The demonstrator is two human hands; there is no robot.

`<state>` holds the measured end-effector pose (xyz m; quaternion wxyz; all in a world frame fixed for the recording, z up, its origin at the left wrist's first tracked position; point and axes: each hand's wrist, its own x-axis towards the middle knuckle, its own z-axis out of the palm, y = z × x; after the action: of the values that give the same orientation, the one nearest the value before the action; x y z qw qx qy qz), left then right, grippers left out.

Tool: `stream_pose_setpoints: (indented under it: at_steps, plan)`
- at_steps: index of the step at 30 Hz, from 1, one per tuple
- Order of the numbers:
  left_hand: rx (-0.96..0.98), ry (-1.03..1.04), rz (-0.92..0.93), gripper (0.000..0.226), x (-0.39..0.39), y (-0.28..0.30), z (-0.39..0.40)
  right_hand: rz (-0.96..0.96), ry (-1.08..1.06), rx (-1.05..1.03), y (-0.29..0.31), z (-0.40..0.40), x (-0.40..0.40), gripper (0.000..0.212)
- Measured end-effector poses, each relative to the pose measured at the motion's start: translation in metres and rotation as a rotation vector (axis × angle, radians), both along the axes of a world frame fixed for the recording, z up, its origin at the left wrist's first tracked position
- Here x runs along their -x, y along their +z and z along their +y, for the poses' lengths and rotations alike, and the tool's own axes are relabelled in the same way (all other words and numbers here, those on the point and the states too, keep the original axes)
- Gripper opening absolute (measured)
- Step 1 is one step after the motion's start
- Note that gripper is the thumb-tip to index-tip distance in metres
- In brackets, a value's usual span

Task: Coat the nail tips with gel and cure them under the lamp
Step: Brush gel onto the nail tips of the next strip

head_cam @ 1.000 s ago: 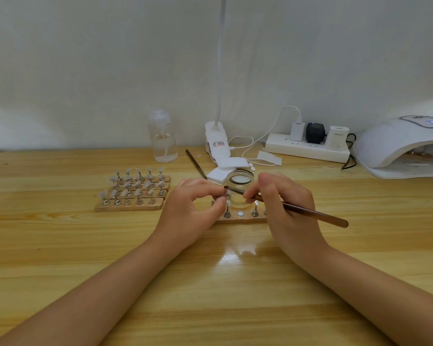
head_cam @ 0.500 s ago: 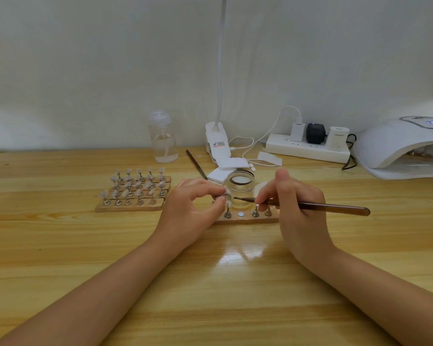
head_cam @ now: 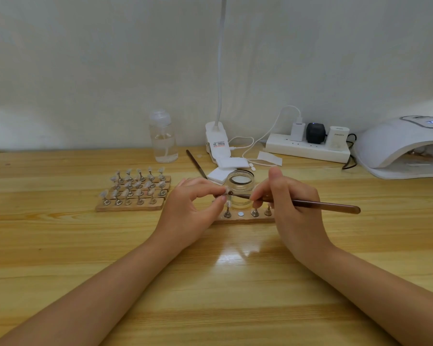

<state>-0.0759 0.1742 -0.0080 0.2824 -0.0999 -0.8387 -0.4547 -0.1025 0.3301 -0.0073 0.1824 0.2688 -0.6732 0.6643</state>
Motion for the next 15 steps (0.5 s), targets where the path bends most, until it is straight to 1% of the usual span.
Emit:
stream_pose_setpoints:
  at_steps: [5,8,11,15]
  plan:
    - [-0.001,0.000,-0.001,0.021,0.0020,-0.0019,-0.0015,-0.019,-0.002,0.037,0.0008,0.0004,-0.0007,0.042]
    - [-0.004,-0.007,0.016,0.020,0.0028,-0.0026,-0.0023,0.021,-0.009,0.051,-0.0003,0.0006,-0.0007,0.040]
    - [0.001,-0.019,0.046,0.024,0.0035,-0.0029,-0.0026,0.091,-0.027,0.024,-0.0008,0.0002,-0.0008,0.040]
    - [0.012,-0.021,0.079,0.028,0.0047,-0.0039,-0.0024,0.126,-0.034,-0.046,-0.0016,-0.0023,-0.0003,0.039]
